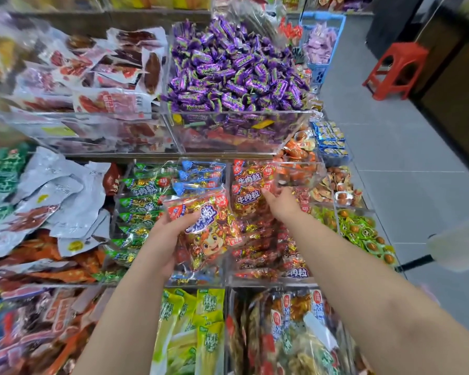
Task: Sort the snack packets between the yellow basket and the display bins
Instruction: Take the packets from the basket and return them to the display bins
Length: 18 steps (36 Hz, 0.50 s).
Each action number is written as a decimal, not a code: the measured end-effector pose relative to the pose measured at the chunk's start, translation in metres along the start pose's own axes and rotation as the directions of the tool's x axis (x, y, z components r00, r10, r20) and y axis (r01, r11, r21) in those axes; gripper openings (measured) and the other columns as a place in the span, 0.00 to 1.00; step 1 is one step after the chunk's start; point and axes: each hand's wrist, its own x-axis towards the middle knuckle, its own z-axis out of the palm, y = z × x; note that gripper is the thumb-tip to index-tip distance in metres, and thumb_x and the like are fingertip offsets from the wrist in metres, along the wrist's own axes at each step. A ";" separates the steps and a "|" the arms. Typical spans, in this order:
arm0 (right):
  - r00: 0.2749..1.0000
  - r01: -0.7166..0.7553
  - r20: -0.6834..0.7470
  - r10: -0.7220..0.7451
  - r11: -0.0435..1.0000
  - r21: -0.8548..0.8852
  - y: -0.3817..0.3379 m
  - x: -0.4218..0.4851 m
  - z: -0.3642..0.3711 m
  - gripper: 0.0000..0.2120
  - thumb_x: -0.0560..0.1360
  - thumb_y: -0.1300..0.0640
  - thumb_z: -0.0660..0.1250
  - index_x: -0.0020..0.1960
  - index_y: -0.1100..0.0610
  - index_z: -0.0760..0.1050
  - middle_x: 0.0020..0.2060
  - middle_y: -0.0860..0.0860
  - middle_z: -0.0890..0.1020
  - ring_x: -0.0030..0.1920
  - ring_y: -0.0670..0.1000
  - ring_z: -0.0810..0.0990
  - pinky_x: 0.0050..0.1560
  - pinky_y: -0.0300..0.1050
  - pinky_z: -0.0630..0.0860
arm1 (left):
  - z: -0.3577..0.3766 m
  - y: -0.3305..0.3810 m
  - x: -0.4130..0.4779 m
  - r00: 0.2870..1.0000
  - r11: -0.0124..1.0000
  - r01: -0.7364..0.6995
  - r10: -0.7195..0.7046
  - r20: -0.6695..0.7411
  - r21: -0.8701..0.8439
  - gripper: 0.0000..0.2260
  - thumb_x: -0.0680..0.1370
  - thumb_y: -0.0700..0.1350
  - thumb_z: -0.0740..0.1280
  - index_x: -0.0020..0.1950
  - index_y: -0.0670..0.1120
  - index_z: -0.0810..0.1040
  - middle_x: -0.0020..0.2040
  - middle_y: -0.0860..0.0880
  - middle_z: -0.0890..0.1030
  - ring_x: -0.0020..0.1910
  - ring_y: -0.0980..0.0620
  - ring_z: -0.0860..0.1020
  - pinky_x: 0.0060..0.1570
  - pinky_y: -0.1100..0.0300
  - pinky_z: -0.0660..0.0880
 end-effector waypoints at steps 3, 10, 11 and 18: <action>0.997 0.031 -0.072 -0.029 0.999 0.033 0.007 -0.009 -0.008 0.32 0.74 0.41 0.65 0.69 0.60 0.63 0.61 0.57 0.73 0.62 0.58 0.72 0.58 0.50 0.69 | 0.002 0.000 0.004 1.000 1.000 0.018 -0.018 -0.015 -0.021 0.41 0.59 0.50 0.75 0.71 0.43 0.68 0.57 0.42 0.81 0.50 0.44 0.82 0.46 0.46 0.80; 0.973 0.139 -0.195 -0.122 0.988 0.075 0.023 -0.056 -0.019 0.30 0.72 0.46 0.69 0.68 0.55 0.63 0.63 0.53 0.69 0.62 0.52 0.70 0.65 0.53 0.69 | 0.020 -0.006 0.014 1.000 1.000 -0.010 0.010 0.029 -0.001 0.39 0.70 0.47 0.74 0.76 0.44 0.59 0.47 0.57 0.75 0.47 0.55 0.74 0.53 0.55 0.67; 0.974 0.135 -0.192 -0.119 0.988 0.071 0.024 -0.063 -0.018 0.28 0.73 0.48 0.70 0.67 0.55 0.63 0.62 0.52 0.70 0.61 0.51 0.70 0.64 0.52 0.70 | 0.022 -0.008 0.014 0.999 1.000 -0.006 0.006 0.034 -0.010 0.37 0.72 0.48 0.74 0.76 0.44 0.59 0.53 0.57 0.76 0.52 0.54 0.74 0.55 0.53 0.68; 0.990 0.078 0.074 -0.123 0.895 0.439 0.015 -0.110 -0.025 0.10 0.73 0.43 0.66 0.49 0.48 0.76 0.39 0.44 0.80 0.38 0.46 0.78 0.39 0.41 0.76 | 0.027 -0.013 0.016 0.998 0.995 0.019 -0.025 0.055 0.099 0.13 0.69 0.52 0.75 0.41 0.58 0.70 0.29 0.68 0.77 0.33 0.69 0.73 0.37 0.64 0.66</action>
